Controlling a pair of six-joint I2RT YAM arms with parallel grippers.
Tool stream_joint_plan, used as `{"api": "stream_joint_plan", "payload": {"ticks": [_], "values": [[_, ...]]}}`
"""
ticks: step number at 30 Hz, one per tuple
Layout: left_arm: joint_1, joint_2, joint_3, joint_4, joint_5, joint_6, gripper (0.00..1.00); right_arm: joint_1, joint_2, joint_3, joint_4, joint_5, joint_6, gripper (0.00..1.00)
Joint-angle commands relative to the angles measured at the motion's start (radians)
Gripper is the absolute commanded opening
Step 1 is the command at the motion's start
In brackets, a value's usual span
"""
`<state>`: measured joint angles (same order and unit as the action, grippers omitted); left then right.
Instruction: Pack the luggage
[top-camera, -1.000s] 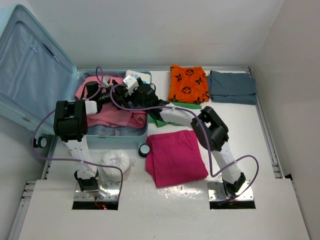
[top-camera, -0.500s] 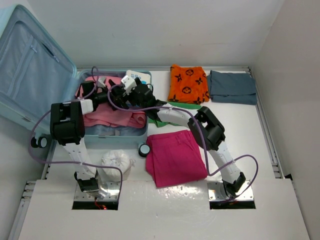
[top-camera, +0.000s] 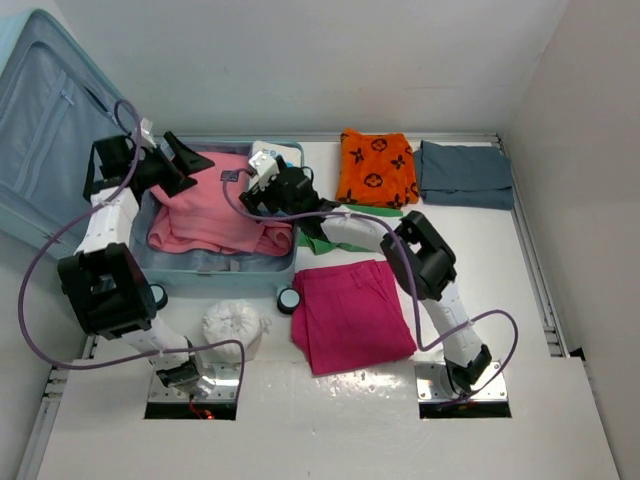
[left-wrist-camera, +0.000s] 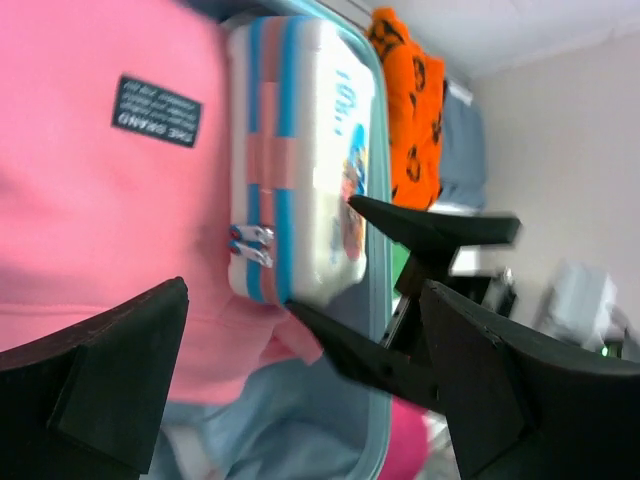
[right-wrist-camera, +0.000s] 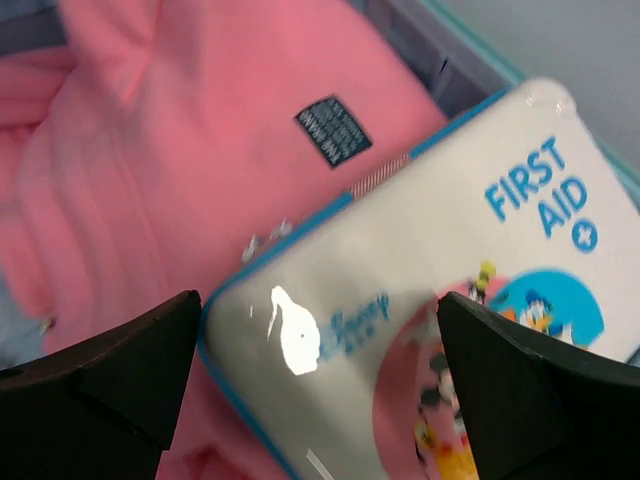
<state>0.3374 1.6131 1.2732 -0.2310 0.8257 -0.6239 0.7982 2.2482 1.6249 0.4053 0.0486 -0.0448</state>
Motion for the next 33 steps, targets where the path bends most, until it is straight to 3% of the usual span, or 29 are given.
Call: {"api": "stream_joint_plan", "payload": {"ticks": [1, 6, 7, 8, 9, 10, 11, 13, 15, 19, 22, 25, 27, 33], "values": [[0.008, -0.081, 0.132, -0.267, 0.016, 0.316, 1.0, -0.067, -0.168, -0.052, -0.1, -0.131, 0.029, 0.99], [0.02, -0.205, 0.199, -0.494, -0.033, 0.698, 0.98, -0.047, -0.378, -0.085, -0.232, -0.297, 0.101, 0.99], [0.02, -0.24, 0.209, -0.636, -0.001, 0.924, 0.92, -0.05, -0.448, -0.095, -0.278, -0.311, 0.111, 0.99], [0.02, -0.257, 0.224, -0.722, 0.0, 1.054, 0.89, -0.051, -0.473, -0.123, -0.334, -0.316, 0.117, 0.99], [0.006, -0.277, 0.224, -0.899, 0.0, 1.312, 0.86, -0.051, -0.552, -0.169, -0.35, -0.316, 0.114, 0.99], [0.006, -0.295, 0.207, -0.982, -0.017, 1.424, 0.79, -0.054, -0.579, -0.195, -0.367, -0.313, 0.103, 0.99], [-0.012, -0.338, 0.186, -1.072, -0.04, 1.513, 0.75, -0.051, -0.657, -0.282, -0.402, -0.284, 0.086, 0.99], [-0.053, -0.41, 0.065, -1.073, -0.132, 1.575, 0.66, -0.057, -0.708, -0.368, -0.462, -0.253, 0.06, 0.99], [-0.092, -0.553, -0.026, -1.073, -0.167, 1.68, 0.66, -0.07, -0.791, -0.478, -0.496, -0.216, 0.05, 0.99], [-0.277, -0.76, -0.178, -1.073, -0.235, 1.777, 0.63, -0.079, -0.906, -0.591, -0.568, -0.171, 0.052, 0.99], [-0.36, -0.817, -0.242, -1.073, -0.246, 1.742, 0.62, -0.079, -0.937, -0.648, -0.6, -0.136, 0.054, 0.99], [-0.475, -0.788, -0.329, -1.073, -0.235, 1.709, 0.62, -0.079, -0.981, -0.681, -0.615, -0.101, 0.068, 0.99], [-0.485, -0.742, -0.339, -1.035, -0.27, 1.657, 0.62, -0.079, -0.993, -0.695, -0.615, -0.093, 0.069, 0.99], [-0.575, -0.602, -0.374, -0.961, -0.368, 1.598, 0.74, -0.079, -1.01, -0.701, -0.664, -0.085, 0.053, 0.99]]}}
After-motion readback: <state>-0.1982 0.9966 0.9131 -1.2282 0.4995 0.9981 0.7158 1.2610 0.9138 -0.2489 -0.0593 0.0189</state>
